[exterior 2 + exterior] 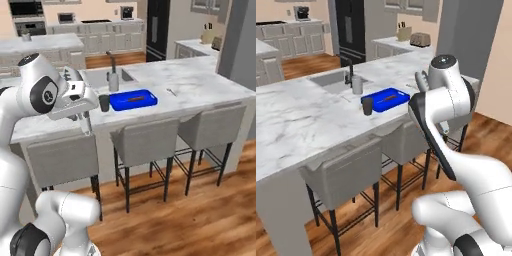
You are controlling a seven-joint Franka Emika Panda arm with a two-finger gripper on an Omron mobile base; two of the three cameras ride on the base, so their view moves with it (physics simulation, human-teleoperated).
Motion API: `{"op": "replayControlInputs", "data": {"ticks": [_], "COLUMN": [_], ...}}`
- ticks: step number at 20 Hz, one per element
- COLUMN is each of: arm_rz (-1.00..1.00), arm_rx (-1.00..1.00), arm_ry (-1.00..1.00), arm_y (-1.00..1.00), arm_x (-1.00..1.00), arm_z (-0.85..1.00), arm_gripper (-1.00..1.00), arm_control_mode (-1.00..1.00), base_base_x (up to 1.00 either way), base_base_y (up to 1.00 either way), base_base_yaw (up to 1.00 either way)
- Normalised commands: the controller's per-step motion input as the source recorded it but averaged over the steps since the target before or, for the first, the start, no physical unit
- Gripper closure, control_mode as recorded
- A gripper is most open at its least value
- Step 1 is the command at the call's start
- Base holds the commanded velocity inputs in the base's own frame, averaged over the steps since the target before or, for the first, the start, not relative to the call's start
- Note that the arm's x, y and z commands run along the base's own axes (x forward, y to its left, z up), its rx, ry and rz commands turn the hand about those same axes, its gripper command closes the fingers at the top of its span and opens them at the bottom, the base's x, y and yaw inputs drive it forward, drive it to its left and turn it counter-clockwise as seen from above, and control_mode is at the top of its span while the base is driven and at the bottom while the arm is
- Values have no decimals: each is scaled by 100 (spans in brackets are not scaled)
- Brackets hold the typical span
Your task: Take the tongs from the drawer on the right and place them on the dining counter next to the tray containing the hot dog.
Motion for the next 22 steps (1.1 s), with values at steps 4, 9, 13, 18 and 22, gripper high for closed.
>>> {"op": "replayControlInputs", "data": {"ticks": [4, 9, 13, 18, 22], "arm_rz": [0, 0, 0, 0, 0], "arm_rx": [0, 0, 0, 0, 0], "arm_ry": [0, 0, 0, 0, 0], "arm_y": [0, 0, 0, 0, 0], "arm_x": [0, 0, 0, 0, 0], "arm_z": [0, 0, 0, 0, 0], "arm_gripper": [100, 100, 100, 100, 100], "arm_control_mode": [100, 100, 100, 100, 100], "base_base_x": [44, 31, 24, 19, 34], "base_base_y": [-100, -100, -100, -100, -85], "base_base_yaw": [46, 41, 36, 30, 21]}}
